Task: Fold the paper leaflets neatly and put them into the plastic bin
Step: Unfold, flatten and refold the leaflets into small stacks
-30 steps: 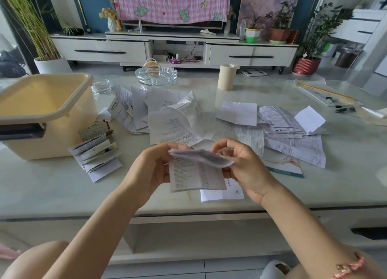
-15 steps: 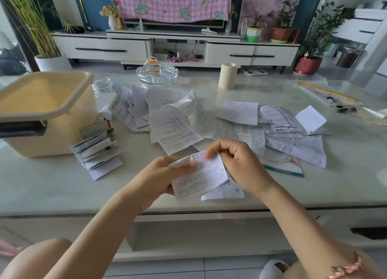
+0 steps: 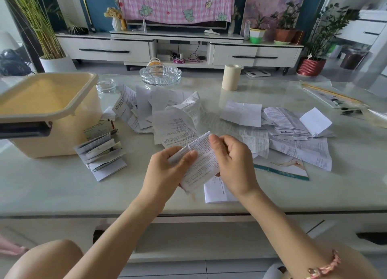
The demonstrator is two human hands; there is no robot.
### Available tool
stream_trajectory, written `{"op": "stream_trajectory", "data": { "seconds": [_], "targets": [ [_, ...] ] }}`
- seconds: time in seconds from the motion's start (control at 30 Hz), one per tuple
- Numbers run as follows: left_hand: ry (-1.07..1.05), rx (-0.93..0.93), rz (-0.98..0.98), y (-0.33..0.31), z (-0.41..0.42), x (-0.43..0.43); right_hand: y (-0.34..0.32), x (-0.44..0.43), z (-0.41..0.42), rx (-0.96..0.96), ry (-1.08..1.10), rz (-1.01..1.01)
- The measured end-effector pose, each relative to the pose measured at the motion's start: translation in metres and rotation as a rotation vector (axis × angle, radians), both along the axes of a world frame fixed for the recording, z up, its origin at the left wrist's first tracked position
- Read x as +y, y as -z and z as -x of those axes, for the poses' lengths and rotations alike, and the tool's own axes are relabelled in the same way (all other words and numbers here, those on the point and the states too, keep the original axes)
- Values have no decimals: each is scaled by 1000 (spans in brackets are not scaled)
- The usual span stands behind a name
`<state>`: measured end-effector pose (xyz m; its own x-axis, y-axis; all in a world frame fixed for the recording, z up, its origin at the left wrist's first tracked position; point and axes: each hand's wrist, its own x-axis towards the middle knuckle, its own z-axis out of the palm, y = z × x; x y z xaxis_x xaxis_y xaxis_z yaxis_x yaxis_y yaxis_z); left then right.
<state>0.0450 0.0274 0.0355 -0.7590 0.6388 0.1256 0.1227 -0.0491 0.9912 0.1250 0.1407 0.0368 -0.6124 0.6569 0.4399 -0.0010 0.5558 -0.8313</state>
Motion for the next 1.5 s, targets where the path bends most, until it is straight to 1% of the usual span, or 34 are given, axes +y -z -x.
{"op": "stream_trajectory", "data": {
  "seconds": [0.03, 0.1, 0.13, 0.23, 0.27, 0.3, 0.33, 0.4, 0.47, 0.5, 0.53, 0.67, 0.8, 0.83, 0.87, 0.97, 1.0, 1.03, 1.1, 1.17, 1.2, 1.27, 1.33, 1.43, 1.47, 1.5],
  "targets": [
    [-50, 68, 5, 0, -1, 1, 2, -2, 2, -2, 21, -78],
    [-102, 149, 12, -1, 0, 1, 3, -2, 5, -7, 30, -113],
    [-99, 154, 18, -2, 2, 0, 1, 0, 6, -12, 12, -69],
    [-12, 144, 79, -3, 9, -3, -7, 6, 5, -76, -158, 258],
    [12, 133, 89, -1, 10, -4, -7, 6, 3, -96, -197, 307],
    [23, 116, 87, 1, 10, -4, -6, 5, 4, -97, -202, 275],
    [22, 91, 70, 3, 10, -4, -5, 3, 6, -69, -173, 197],
    [27, -7, 19, 7, 7, -1, 0, -3, 10, 23, -119, 63],
    [19, -140, -34, 8, 4, 2, 2, -8, 14, 89, -114, 27],
    [-9, -170, -57, 7, 2, 3, 0, -9, 16, 111, -112, 37],
    [-50, -149, -69, 5, 0, 4, -1, -10, 17, 136, -102, 57],
    [-162, 103, -115, 1, -7, 8, -6, -9, 18, 203, -25, 107],
    [-246, 275, -73, -1, -3, 7, -1, -10, 18, 250, 82, -5],
    [-245, 257, -81, -3, -3, 6, -1, -10, 17, 269, 116, -17],
    [-208, 195, -104, -4, -4, 5, -1, -9, 17, 288, 148, -22],
    [14, -143, -71, -4, -12, 3, 1, -7, 15, 314, 195, -23],
    [66, -207, -51, -1, -16, 4, 3, -8, 14, 308, 198, -22],
    [79, -222, -40, 1, -19, 4, 5, -9, 14, 302, 204, -22],
    [6, -129, -29, 4, -23, 5, 9, -11, 14, 286, 219, -18],
    [-73, 38, -24, 6, -23, 6, 11, -11, 15, 281, 229, -15],
    [-88, 93, -23, 6, -21, 5, 11, -11, 15, 280, 234, -20],
    [-41, 104, -35, 4, -15, 4, 10, -8, 16, 264, 226, -31],
    [6, 59, -30, 2, -7, 2, 12, -5, 15, 229, 164, -26],
    [-23, -31, -1, 3, 4, 0, 16, -5, 13, 163, 38, -32],
    [-34, 3, 11, 4, 5, -1, 17, -6, 12, 149, 12, -50],
    [-54, 78, 25, 6, 4, -1, 17, -7, 12, 139, -2, -67]
  ]
}}
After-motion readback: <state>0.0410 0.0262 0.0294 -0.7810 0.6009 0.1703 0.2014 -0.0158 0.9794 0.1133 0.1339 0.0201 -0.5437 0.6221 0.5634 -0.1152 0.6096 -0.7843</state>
